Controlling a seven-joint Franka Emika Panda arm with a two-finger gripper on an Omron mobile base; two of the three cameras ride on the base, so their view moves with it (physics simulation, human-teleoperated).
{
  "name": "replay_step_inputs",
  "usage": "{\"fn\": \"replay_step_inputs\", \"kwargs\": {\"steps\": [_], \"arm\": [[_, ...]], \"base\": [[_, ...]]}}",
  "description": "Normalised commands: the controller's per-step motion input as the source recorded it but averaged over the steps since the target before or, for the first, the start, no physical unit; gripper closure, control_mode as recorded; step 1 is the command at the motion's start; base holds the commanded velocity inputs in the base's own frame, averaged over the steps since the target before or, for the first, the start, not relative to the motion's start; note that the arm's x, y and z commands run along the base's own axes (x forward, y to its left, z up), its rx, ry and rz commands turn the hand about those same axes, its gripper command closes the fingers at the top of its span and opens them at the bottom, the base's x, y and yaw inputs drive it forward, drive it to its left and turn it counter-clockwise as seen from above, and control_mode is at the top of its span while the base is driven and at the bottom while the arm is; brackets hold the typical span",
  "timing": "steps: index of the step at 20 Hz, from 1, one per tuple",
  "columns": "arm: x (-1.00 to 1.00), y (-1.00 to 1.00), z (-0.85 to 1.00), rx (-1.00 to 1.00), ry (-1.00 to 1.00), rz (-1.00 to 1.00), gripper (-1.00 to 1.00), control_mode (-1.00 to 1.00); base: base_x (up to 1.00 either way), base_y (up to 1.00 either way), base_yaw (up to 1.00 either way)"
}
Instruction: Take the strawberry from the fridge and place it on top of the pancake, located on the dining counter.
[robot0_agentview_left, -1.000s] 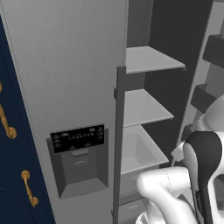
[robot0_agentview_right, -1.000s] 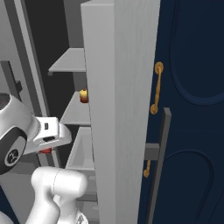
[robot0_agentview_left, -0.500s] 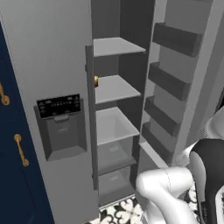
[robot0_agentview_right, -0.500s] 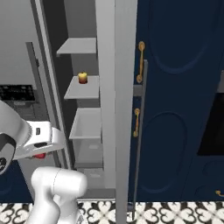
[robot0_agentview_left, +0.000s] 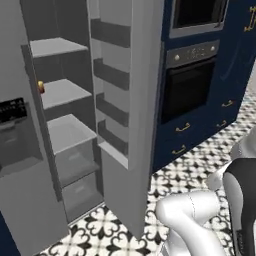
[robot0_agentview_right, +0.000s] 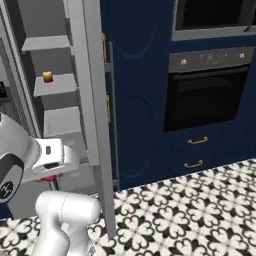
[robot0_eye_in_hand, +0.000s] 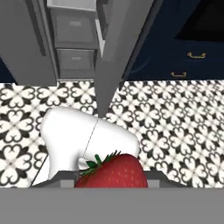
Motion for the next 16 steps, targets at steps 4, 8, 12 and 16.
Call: {"fn": "replay_step_inputs", "kwargs": {"steps": [4,8,12,16], "arm": [[0.00,0.00,0.00,0.00,0.00,0.00,1.00,1.00],[0.00,0.00,0.00,0.00,0.00,0.00,1.00,1.00],[0.00,0.00,0.00,0.00,0.00,0.00,1.00,1.00],[0.00,0.00,0.00,0.00,0.00,0.00,1.00,1.00]], "base": [[-0.33,-0.21,-0.78],[0.00,-0.36,-0.88],[0.00,-0.43,-0.87],[0.00,-0.66,-0.81]]}}
